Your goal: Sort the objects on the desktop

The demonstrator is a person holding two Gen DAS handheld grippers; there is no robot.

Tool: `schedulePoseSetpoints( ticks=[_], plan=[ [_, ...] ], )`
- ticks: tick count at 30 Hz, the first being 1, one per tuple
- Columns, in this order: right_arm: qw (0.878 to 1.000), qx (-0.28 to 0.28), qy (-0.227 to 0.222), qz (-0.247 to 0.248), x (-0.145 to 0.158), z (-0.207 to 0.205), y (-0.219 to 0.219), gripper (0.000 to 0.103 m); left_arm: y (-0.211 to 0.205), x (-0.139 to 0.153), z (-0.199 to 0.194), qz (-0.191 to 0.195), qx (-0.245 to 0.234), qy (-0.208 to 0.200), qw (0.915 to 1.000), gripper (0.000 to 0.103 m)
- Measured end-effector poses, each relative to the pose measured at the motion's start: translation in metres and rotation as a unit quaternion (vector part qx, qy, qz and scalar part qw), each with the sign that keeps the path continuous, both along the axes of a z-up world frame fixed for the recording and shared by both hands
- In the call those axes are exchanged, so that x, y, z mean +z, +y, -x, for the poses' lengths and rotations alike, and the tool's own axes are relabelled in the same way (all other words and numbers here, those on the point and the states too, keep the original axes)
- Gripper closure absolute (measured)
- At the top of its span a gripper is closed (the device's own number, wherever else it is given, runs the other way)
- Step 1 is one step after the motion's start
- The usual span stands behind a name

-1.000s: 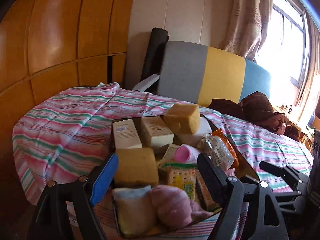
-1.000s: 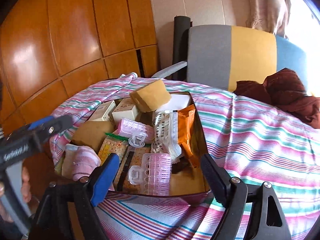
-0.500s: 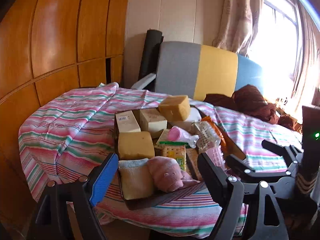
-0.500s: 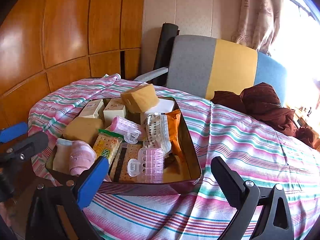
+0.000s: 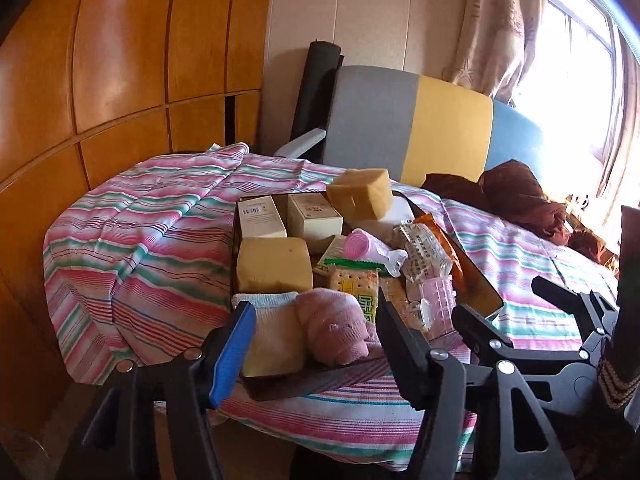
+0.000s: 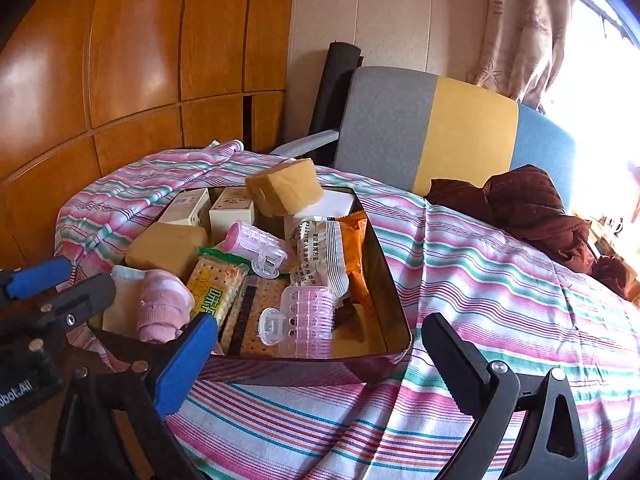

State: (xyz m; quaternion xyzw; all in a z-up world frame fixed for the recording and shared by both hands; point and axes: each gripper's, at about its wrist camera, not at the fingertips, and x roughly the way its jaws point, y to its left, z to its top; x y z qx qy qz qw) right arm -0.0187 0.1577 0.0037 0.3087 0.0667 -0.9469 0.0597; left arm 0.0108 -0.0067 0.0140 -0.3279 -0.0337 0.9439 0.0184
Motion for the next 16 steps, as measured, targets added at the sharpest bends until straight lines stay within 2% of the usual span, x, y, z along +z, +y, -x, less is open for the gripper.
schedulePoseSetpoints(
  ticks=[8,12,16],
  plan=[
    [1.000,-0.003,-0.003,-0.001,-0.0022,0.0015,-0.0019,0.000,0.0034,-0.0043,0.0026,0.007,0.000,-0.006,1.0000,0.041],
    [1.000,-0.001,-0.003,-0.003,-0.0028,0.0012,-0.0039,0.000,0.0001,-0.0065,0.0050,0.018,0.015,-0.006,0.9997,0.051],
    [1.000,0.000,0.000,-0.007,-0.0023,0.0002,-0.0061,0.000,-0.0029,-0.0061,0.0048,0.028,0.030,0.000,0.9992,0.052]
  ],
)
